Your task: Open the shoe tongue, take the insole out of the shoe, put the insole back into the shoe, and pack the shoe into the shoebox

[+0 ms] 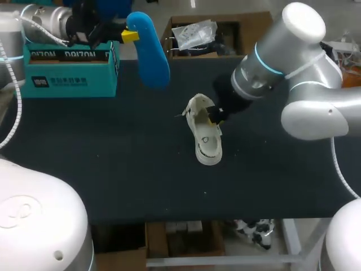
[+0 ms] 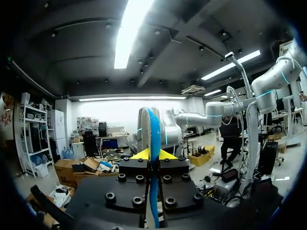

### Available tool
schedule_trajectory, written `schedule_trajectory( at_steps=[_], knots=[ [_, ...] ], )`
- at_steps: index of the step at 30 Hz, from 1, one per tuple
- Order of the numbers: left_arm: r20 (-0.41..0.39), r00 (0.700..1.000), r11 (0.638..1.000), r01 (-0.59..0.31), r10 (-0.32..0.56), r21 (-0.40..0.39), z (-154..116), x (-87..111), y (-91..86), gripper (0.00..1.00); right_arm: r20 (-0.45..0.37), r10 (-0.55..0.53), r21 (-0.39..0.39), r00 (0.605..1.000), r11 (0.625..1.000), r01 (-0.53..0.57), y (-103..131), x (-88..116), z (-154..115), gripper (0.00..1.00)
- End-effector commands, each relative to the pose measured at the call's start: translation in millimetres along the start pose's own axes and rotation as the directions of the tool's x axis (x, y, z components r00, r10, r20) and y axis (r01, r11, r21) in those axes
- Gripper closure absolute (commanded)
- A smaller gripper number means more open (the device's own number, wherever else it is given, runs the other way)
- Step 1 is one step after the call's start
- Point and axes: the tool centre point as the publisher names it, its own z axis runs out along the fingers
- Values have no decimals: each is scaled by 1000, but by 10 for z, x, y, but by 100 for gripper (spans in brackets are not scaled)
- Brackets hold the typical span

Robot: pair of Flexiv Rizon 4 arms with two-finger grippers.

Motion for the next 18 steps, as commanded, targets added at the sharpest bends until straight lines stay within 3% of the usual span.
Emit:
schedule_trajectory(
  at_steps=[1, 4, 7, 18],
  knots=[
    [-32, 999, 1000, -2, 2, 8, 38, 50, 13, 100, 2, -2, -56, 1000, 998, 2, -96, -38, -132, 0],
    [19, 1000, 1000, 6, -6, 22, 93, 166, 5, 100, 10, -11, -60, 1000, 998, 12, -141, -66, -234, 0],
    [101, 991, 996, 89, -90, 17, 129, 247, -21, 100, -5, -36, -66, 999, 997, 36, -158, -83, -309, 0],
    [101, 991, 996, 89, -90, 17, 129, 247, -21, 100, -5, -36, -66, 999, 997, 36, -158, -83, -309, 0]
  ],
)
